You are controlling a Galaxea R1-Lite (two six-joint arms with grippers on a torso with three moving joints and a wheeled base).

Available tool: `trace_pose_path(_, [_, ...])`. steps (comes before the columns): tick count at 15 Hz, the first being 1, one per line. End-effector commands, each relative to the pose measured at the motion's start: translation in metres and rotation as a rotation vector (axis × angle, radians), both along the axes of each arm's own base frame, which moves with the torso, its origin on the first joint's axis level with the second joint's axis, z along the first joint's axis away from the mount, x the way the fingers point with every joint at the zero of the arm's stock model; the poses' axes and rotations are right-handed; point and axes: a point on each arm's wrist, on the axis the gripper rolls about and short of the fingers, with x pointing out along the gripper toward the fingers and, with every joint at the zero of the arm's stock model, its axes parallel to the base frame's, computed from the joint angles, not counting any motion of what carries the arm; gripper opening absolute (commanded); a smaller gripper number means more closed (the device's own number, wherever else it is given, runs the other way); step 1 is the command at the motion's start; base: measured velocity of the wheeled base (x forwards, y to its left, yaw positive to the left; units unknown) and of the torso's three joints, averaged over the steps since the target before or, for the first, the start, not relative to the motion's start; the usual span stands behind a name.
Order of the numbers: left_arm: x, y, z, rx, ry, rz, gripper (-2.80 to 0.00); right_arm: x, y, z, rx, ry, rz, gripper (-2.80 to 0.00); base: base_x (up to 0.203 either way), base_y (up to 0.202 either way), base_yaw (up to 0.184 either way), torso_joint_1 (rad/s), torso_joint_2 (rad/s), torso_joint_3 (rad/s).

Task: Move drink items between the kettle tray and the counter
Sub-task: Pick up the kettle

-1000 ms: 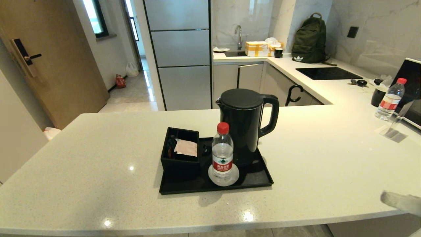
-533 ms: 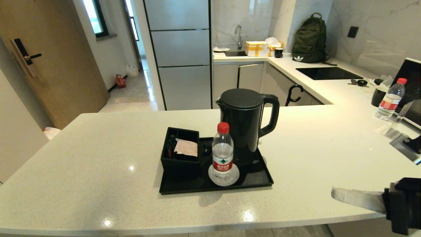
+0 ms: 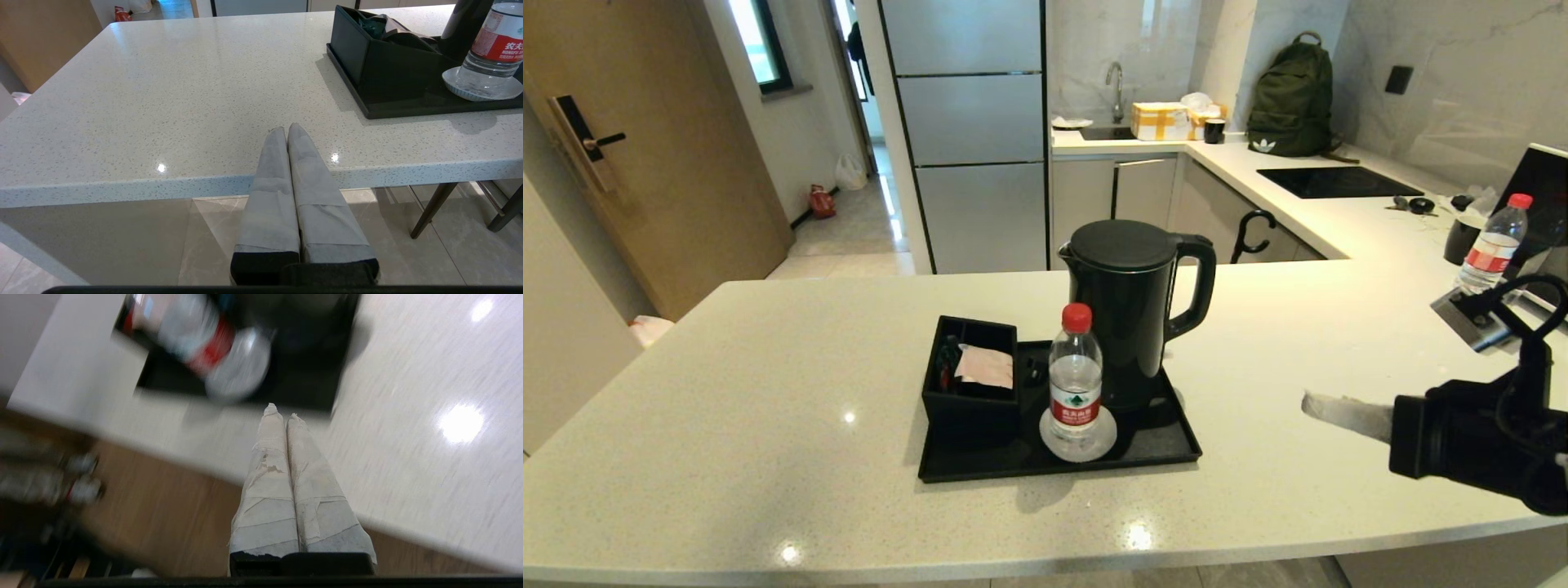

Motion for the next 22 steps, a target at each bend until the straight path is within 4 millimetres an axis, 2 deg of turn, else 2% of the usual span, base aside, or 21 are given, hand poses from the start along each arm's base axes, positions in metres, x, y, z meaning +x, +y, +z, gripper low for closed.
trace_pose_path(1, [0.0, 0.0, 0.0, 0.0, 0.001, 0.0, -2.8, 0.024, 0.006, -0.006, 0.008, -0.038, -0.055, -2.8, 0.0, 0.0, 0.0, 0.0, 0.0, 0.0])
trace_pose_path(2, [0.0, 0.0, 0.0, 0.0, 0.001, 0.0, -2.8, 0.025, 0.006, -0.006, 0.007, -0.04, -0.056, -2.8, 0.0, 0.0, 0.0, 0.0, 0.0, 0.0])
trace_pose_path(5, [0.0, 0.0, 0.0, 0.0, 0.001, 0.0, -2.8, 0.049, 0.013, -0.009, -0.001, -0.083, -0.063, -2.8, 0.0, 0.0, 0.0, 0.0, 0.0, 0.0])
trace_pose_path(7, [0.0, 0.0, 0.0, 0.0, 0.001, 0.0, -2.8, 0.057, 0.015, -0.011, -0.028, -0.134, -0.078, -2.8, 0.0, 0.0, 0.0, 0.0, 0.0, 0.0])
trace_pose_path(9, [0.0, 0.0, 0.0, 0.001, 0.001, 0.0, -2.8, 0.082, 0.022, -0.033, -0.09, -0.164, -0.102, -2.8, 0.0, 0.0, 0.0, 0.0, 0.0, 0.0])
trace_pose_path(10, [0.0, 0.0, 0.0, 0.0, 0.001, 0.0, -2.8, 0.093, 0.026, -0.041, -0.121, -0.201, -0.114, 0.0, 0.0, 0.0, 0.0, 0.0, 0.0, 0.0])
trace_pose_path(12, [0.0, 0.0, 0.0, 0.0, 0.001, 0.0, -2.8, 0.099, 0.029, -0.041, -0.149, -0.261, -0.132, 0.0, 0.0, 0.0, 0.0, 0.0, 0.0, 0.0])
trace_pose_path(15, [0.0, 0.0, 0.0, 0.0, 0.001, 0.0, -2.8, 0.13, 0.039, -0.051, -0.196, -0.313, -0.168, 0.0, 0.0, 0.0, 0.0, 0.0, 0.0, 0.0])
trace_pose_path(17, [0.0, 0.0, 0.0, 0.0, 0.001, 0.0, -2.8, 0.138, 0.042, -0.05, -0.192, -0.354, -0.18, 0.0, 0.0, 0.0, 0.0, 0.0, 0.0, 0.0])
trace_pose_path(20, [0.0, 0.0, 0.0, 0.0, 0.001, 0.0, -2.8, 0.171, 0.051, -0.061, -0.176, -0.394, -0.196, 0.0, 0.0, 0.0, 0.0, 0.0, 0.0, 0.0])
trace_pose_path(22, [0.0, 0.0, 0.0, 0.0, 0.001, 0.0, -2.8, 0.174, 0.052, -0.062, -0.175, -0.399, -0.201, 0.0, 0.0, 0.0, 0.0, 0.0, 0.0, 0.0])
